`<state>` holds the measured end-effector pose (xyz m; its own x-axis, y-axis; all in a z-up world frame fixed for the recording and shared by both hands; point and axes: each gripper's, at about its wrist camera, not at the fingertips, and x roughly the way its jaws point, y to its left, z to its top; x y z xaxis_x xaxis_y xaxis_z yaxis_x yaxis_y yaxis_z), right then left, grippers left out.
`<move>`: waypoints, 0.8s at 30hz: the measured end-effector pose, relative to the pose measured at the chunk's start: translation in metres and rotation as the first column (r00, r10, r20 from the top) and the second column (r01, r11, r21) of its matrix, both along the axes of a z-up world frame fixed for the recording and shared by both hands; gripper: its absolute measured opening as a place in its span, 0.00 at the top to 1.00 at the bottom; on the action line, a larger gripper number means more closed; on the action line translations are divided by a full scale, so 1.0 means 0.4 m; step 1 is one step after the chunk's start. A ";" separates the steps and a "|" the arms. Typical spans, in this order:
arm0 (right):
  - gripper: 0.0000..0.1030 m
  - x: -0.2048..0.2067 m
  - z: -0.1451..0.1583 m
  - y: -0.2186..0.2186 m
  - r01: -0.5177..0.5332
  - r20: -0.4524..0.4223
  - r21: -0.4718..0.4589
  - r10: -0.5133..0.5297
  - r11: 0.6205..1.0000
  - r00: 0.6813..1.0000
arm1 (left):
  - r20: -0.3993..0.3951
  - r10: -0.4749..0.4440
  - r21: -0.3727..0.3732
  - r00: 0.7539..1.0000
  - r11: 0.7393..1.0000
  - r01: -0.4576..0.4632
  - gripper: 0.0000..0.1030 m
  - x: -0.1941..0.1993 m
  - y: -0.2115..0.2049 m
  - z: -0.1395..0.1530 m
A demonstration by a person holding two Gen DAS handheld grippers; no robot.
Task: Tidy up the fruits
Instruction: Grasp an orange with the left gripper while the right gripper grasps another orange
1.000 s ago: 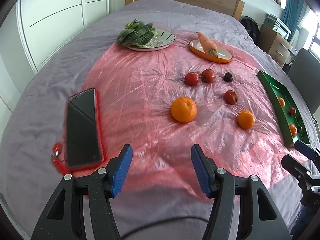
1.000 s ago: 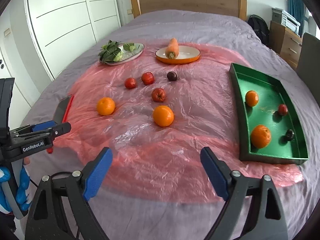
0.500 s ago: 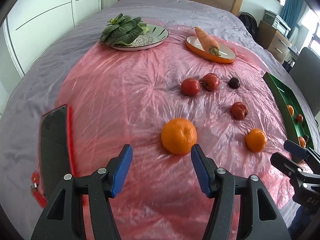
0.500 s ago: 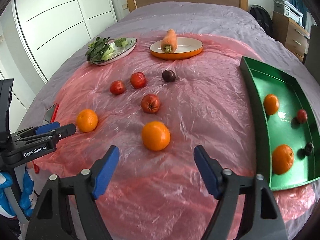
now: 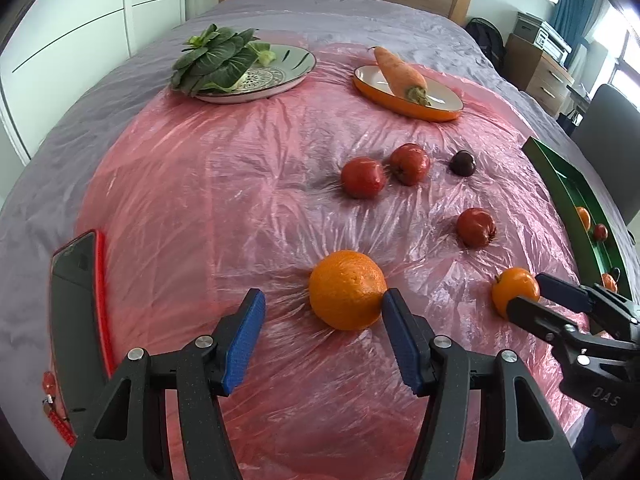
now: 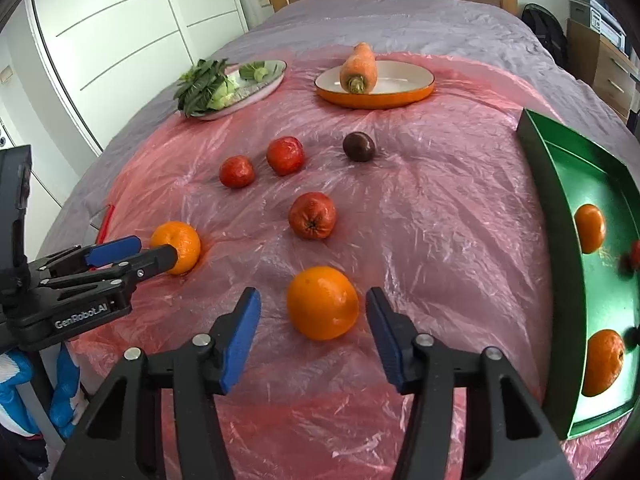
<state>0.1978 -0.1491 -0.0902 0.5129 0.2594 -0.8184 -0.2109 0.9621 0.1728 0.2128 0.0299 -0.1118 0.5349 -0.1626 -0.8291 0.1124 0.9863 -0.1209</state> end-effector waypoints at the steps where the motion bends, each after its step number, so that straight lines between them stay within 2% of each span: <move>1: 0.22 0.003 -0.006 -0.001 0.001 -0.005 0.000 -0.001 1.000 1.000 | 0.000 -0.005 -0.001 1.000 1.000 0.005 0.47 0.001 -0.003 0.000; 6: 0.23 0.018 -0.023 0.000 -0.008 -0.015 0.007 0.008 1.000 1.000 | -0.005 -0.022 0.001 1.000 1.000 0.022 0.47 0.010 -0.021 -0.007; 12: 0.29 0.024 -0.040 0.006 -0.019 -0.026 0.006 0.019 1.000 0.999 | -0.020 -0.026 -0.008 0.999 1.000 0.026 0.47 0.026 -0.032 -0.022; 15: 0.42 0.028 -0.049 0.006 -0.018 -0.034 0.005 0.018 1.000 0.999 | -0.026 -0.024 -0.005 0.999 1.000 0.024 0.47 0.031 -0.036 -0.032; 17: 0.54 0.029 -0.056 0.002 -0.015 -0.040 0.009 0.016 1.000 0.999 | -0.028 -0.026 -0.001 0.999 1.000 0.026 0.47 0.034 -0.039 -0.037; 19: 0.55 0.030 -0.060 -0.002 -0.014 -0.043 0.019 0.015 1.000 0.999 | -0.028 -0.029 0.007 0.999 1.000 0.029 0.47 0.036 -0.044 -0.040; 22: 0.55 0.031 -0.064 -0.005 -0.014 -0.044 0.028 0.016 1.000 0.999 | -0.025 -0.021 0.016 0.999 1.000 0.022 0.52 0.036 -0.045 -0.043; 24: 0.55 0.031 -0.065 -0.006 -0.014 -0.045 0.034 0.016 0.999 0.999 | -0.025 -0.010 0.022 1.000 1.000 0.011 0.62 0.036 -0.040 -0.046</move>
<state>0.2102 -0.1516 -0.1161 0.4713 0.2947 -0.8313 -0.2163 0.9524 0.2150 0.2272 0.0140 -0.1303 0.5123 -0.1493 -0.8457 0.1202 0.9875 -0.1015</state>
